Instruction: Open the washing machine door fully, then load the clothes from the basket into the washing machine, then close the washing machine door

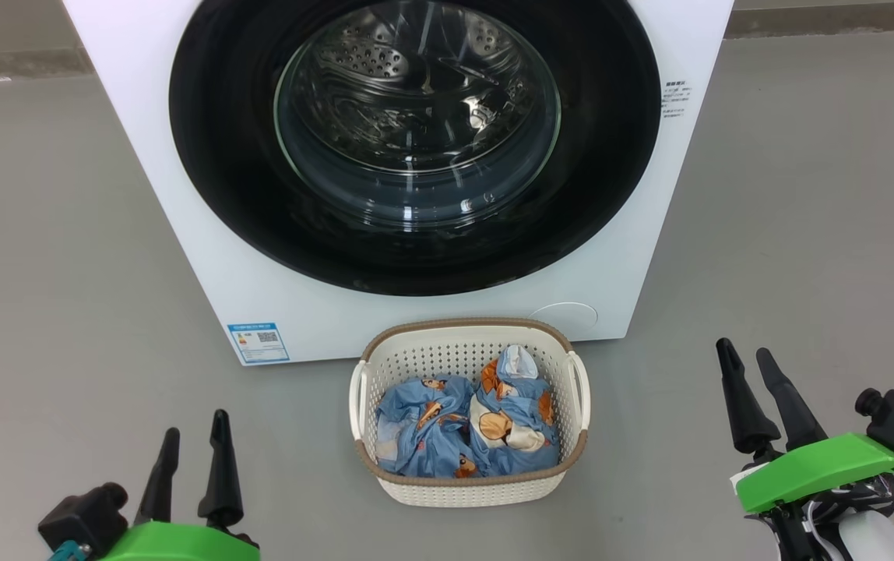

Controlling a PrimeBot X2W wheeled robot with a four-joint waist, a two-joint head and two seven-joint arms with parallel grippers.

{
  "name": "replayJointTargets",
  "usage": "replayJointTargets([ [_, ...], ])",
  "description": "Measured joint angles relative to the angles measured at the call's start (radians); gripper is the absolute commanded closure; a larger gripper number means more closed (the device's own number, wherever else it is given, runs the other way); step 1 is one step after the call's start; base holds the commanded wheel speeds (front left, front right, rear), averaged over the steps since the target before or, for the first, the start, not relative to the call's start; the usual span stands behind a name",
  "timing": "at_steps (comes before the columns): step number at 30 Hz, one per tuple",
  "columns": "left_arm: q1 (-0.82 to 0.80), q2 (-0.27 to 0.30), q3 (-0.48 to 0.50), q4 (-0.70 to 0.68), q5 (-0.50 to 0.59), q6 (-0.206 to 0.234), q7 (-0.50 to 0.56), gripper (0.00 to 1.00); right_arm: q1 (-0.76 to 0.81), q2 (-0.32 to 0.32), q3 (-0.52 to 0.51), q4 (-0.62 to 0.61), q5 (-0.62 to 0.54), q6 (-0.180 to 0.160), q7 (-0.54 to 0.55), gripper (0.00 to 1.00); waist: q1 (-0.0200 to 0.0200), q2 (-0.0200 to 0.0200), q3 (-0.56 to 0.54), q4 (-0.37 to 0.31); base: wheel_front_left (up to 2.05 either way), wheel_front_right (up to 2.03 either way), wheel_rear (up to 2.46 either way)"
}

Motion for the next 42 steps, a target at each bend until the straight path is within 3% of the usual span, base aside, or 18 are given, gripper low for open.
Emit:
replayJointTargets([
  [14,-0.022,0.000,-0.007,0.046,0.159,0.008,-0.041,0.00,-0.020,-0.011,0.031,0.037,-0.195,0.000,-0.040,0.00,0.0000,0.0000,-0.002,-0.001,0.00,0.00,0.00],
  [31,-0.038,-0.001,-0.013,0.059,0.342,0.008,-0.089,0.00,-0.045,-0.031,0.065,0.070,-0.354,0.000,-0.088,0.00,0.0000,0.0000,-0.011,0.005,0.00,0.00,0.00],
  [42,-0.038,-0.001,-0.012,0.059,0.346,0.008,-0.089,0.00,-0.060,-0.033,0.065,0.077,-0.376,0.000,-0.089,0.00,0.0001,0.0000,-0.011,0.002,0.00,0.00,0.00],
])
